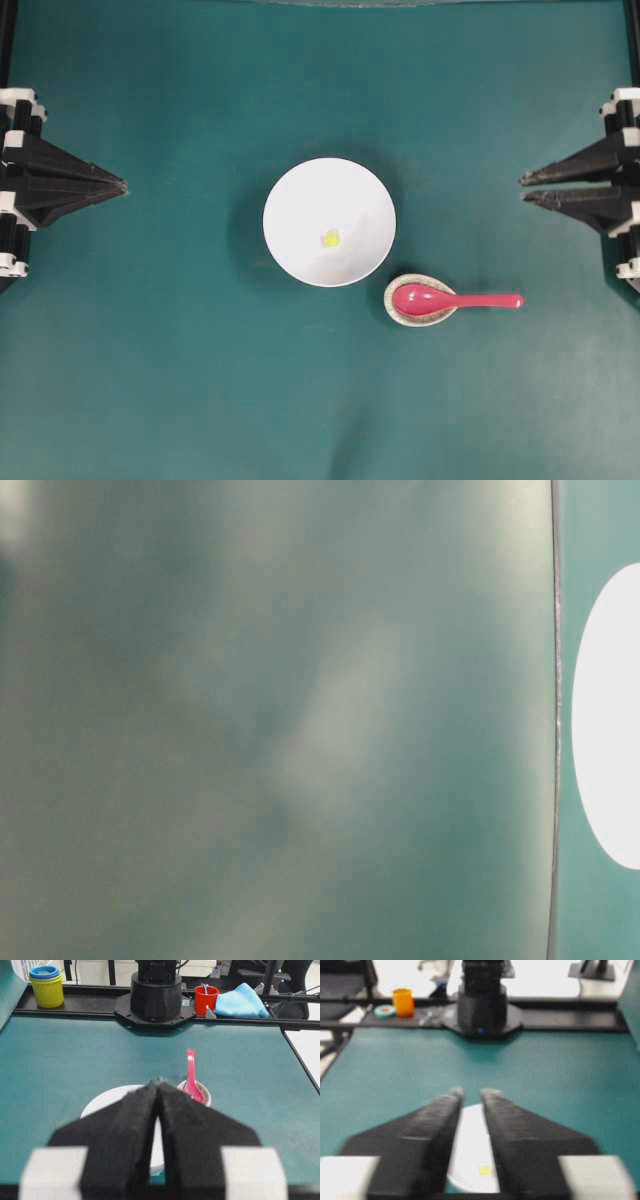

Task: Scoop the yellow hexagonal prism block from the bowl with a spoon using the right arm.
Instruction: 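Move the right gripper toward the pink spoon handle, then lower the right gripper and close it on the pink spoon handle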

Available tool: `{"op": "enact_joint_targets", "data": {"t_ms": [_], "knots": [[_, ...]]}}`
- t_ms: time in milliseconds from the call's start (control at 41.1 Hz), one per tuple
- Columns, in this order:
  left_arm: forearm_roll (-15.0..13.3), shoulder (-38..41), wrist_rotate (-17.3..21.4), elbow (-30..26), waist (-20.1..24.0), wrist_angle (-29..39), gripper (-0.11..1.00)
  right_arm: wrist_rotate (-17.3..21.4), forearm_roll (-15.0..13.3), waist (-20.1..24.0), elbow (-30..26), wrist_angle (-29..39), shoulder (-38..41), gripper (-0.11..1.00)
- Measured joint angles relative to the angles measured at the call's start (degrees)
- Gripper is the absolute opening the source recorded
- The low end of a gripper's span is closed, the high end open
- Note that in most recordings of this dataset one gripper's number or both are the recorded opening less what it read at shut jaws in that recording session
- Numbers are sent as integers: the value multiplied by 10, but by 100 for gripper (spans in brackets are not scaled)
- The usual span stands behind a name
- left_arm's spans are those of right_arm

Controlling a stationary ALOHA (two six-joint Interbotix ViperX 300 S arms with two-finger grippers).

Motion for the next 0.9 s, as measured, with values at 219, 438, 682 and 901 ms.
{"op": "enact_joint_targets", "data": {"t_ms": [219, 438, 682, 901], "knots": [[-1, 2, 0, 0, 1, 2, 3, 0, 1, -1, -17, 68, 4, 57], [-1, 2, 0, -1, 0, 3, 3, 0, 5, 0, -19, 97, 12, 57], [0, 3, 0, 0, 0, 3, 3, 1, 30, 13, -16, 93, 47, 57], [0, 3, 0, 0, 0, 3, 3, 1, 57, 58, 25, 22, 107, 57]]}}
